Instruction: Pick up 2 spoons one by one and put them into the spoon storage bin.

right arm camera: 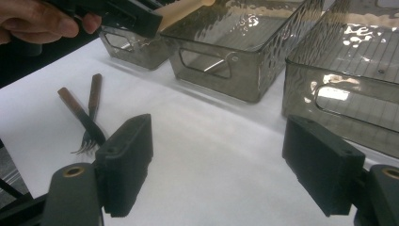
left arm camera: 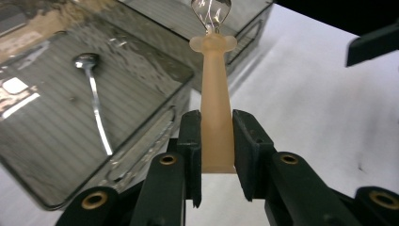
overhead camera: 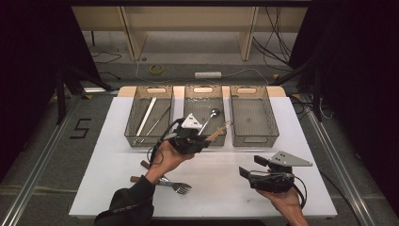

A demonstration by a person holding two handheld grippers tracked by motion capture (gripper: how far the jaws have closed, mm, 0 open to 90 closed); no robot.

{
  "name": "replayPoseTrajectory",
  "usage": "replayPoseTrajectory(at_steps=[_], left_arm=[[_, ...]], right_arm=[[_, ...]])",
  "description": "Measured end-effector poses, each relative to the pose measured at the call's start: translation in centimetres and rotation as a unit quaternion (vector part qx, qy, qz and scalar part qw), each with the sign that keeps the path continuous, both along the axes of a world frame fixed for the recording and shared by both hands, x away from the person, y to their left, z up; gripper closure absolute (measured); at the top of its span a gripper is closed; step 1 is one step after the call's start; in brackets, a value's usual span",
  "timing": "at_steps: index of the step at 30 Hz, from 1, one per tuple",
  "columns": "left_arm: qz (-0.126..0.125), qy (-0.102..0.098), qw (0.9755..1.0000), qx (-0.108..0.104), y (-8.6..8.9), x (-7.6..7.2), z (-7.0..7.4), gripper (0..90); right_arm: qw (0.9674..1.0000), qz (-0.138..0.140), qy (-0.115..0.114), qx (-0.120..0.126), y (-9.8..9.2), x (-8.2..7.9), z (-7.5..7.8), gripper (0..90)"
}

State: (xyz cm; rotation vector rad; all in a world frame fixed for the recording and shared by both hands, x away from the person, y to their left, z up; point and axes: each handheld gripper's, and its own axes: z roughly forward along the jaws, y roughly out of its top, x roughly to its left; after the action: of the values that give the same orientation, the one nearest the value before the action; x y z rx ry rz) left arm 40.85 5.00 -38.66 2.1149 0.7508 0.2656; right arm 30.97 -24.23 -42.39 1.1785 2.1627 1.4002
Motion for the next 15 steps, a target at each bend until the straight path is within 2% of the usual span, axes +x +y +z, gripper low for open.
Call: replayPoseTrajectory(at_steps=[7,15], left_arm=[[0.031,0.003,0.9995,-0.009,1.2,1.3,-0.3,73.6],[0.053,0.000,0.9985,-0.017,1.7,2.9,0.1,73.5]], right_arm=[[1.0000,0.000,-0.001,0.000,0.0,0.0,0.0,26.0],[1.0000,-0.001,0.000,-0.001,0.0,0.0,0.0,26.1]])
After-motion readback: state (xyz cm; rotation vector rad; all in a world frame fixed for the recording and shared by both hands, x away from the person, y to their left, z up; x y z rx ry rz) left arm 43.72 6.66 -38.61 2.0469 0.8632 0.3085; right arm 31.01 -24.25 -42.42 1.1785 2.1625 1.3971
